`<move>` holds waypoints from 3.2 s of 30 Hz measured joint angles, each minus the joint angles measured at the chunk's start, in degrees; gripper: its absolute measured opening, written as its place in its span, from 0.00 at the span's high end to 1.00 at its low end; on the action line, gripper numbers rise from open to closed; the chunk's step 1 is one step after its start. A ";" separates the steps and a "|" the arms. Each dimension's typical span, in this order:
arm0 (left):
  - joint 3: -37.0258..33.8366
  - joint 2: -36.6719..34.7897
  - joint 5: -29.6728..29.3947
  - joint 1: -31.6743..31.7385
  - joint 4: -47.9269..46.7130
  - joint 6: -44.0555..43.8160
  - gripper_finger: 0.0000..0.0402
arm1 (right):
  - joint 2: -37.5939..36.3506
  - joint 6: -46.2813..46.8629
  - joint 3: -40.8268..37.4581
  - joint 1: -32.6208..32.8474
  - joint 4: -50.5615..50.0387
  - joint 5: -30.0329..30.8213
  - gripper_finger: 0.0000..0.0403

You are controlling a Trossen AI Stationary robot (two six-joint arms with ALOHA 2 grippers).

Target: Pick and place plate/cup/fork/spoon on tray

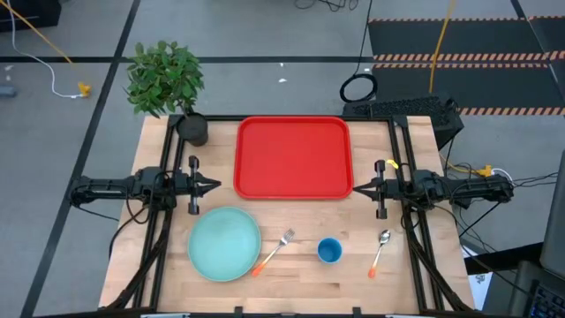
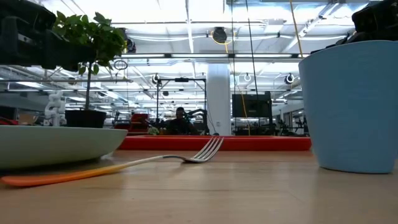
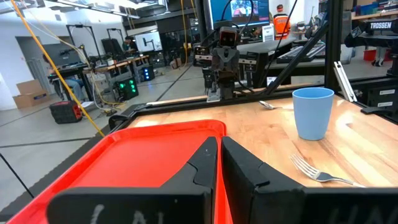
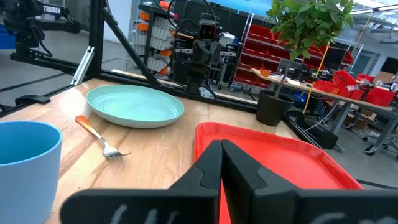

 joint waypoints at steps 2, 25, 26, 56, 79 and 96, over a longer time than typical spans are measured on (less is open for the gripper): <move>0.01 -0.01 0.01 0.00 0.01 0.00 0.94 | 0.01 0.00 0.00 0.00 0.00 0.02 1.00; 0.02 0.00 0.01 -0.01 0.02 0.00 0.94 | 0.01 0.00 0.01 0.01 0.00 0.02 1.00; 0.00 0.00 0.01 0.00 0.01 0.00 0.94 | 0.01 0.01 0.00 0.00 0.00 0.01 1.00; 0.02 0.00 -0.01 0.01 0.01 0.00 0.94 | 0.00 2.97 0.01 0.00 0.89 -0.01 1.00; 0.00 0.00 -0.52 0.01 0.27 0.00 0.94 | 22.07 13.59 27.76 0.15 4.82 -13.64 1.00; 0.00 0.00 -0.56 0.01 0.54 0.00 0.94 | 49.52 18.91 61.06 12.99 -21.00 -2.59 1.00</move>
